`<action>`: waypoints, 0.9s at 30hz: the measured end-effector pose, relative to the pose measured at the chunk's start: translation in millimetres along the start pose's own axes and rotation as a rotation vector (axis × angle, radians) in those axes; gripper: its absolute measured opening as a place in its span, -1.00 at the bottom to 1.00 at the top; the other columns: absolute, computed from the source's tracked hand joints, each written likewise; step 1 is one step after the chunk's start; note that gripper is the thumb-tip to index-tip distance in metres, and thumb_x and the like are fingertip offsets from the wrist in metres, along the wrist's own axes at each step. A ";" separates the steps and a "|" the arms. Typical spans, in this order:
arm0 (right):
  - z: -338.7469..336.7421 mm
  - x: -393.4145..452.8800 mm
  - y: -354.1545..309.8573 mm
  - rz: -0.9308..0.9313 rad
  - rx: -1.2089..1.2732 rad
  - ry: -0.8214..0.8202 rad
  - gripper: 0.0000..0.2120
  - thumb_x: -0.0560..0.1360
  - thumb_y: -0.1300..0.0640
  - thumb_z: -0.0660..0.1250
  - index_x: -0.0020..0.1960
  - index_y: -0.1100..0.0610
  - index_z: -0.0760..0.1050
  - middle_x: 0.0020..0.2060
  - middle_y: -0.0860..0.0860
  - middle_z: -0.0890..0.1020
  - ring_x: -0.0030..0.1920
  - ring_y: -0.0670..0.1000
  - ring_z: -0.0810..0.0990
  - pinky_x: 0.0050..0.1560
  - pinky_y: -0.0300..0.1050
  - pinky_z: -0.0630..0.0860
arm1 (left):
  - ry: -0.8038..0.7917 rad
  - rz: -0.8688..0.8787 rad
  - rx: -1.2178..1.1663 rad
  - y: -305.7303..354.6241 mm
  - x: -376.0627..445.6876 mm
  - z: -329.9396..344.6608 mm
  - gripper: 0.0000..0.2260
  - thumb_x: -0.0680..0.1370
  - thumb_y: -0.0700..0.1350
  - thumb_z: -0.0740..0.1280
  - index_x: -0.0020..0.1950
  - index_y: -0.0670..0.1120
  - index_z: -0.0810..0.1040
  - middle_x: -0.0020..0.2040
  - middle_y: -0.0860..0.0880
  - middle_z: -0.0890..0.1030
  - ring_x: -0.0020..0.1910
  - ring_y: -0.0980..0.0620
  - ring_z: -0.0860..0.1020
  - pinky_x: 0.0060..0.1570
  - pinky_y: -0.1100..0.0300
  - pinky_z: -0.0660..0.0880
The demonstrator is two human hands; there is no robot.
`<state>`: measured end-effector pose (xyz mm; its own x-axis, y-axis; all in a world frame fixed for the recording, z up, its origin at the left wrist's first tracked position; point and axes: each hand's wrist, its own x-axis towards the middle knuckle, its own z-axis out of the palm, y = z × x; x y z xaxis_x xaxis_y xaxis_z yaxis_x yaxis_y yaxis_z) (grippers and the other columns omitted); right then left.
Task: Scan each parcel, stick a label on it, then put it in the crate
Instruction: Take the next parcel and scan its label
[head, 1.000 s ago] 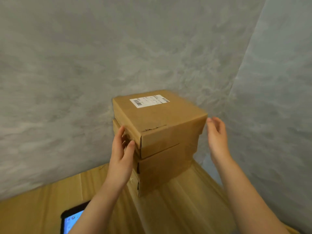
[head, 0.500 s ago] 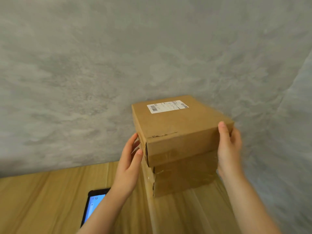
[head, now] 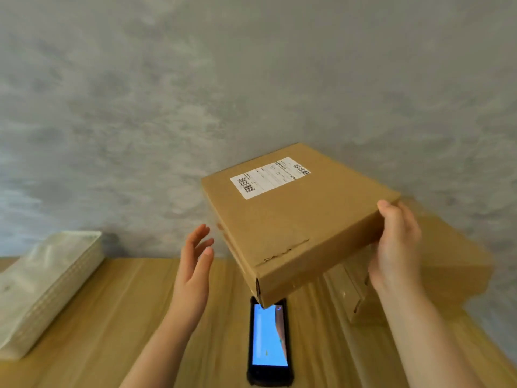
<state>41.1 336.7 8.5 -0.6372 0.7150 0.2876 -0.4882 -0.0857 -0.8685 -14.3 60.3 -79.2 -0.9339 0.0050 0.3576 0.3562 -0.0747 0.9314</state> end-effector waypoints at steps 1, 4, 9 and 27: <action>11.6 -8.6 7.5 0.030 0.011 -0.025 -0.94 0.53 0.16 0.28 -0.10 0.05 0.52 -0.22 -0.14 0.63 -0.16 -0.13 0.59 -0.14 -0.22 0.47 | 0.020 -0.024 -0.001 -3.0 4.1 -21.4 -0.57 0.57 0.11 0.18 0.45 0.14 0.36 0.39 0.22 0.45 0.35 0.19 0.45 0.38 0.06 0.39; 37.1 -35.4 38.0 0.168 0.017 -0.100 -0.84 0.51 0.10 0.30 0.07 0.04 0.58 -0.02 -0.07 0.66 0.03 -0.06 0.60 0.03 -0.11 0.49 | 0.106 -0.113 -0.052 -14.6 16.9 -85.3 -0.49 0.50 0.27 0.19 0.45 0.20 0.33 0.44 0.19 0.42 0.39 0.18 0.43 0.44 0.00 0.33; 65.0 -87.2 103.1 0.375 0.020 -0.134 -0.76 0.57 0.19 0.21 0.15 0.18 0.58 0.03 0.12 0.69 0.09 0.06 0.61 0.10 0.00 0.51 | 0.146 -0.194 -0.045 -42.5 28.6 -178.2 -0.59 0.61 0.22 0.08 0.40 0.17 0.45 0.34 0.04 0.56 0.36 0.02 0.49 0.43 -0.09 0.32; 111.4 -183.6 176.3 0.246 -0.567 -0.241 -0.54 0.67 -0.07 0.10 0.52 0.03 0.27 0.37 -0.09 0.41 0.30 -0.11 0.40 0.28 -0.16 0.32 | 0.398 -0.217 0.127 -66.5 -21.6 -232.3 -0.68 0.68 -0.21 0.08 0.12 0.00 0.63 0.06 0.17 0.64 0.04 0.40 0.54 0.01 0.58 0.36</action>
<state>5.6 113.1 -152.4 -0.8376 0.5405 0.0790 0.0361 0.1990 -0.9793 -25.2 -166.5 -164.6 -0.9178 -0.3775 0.1230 0.1293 0.0085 0.9916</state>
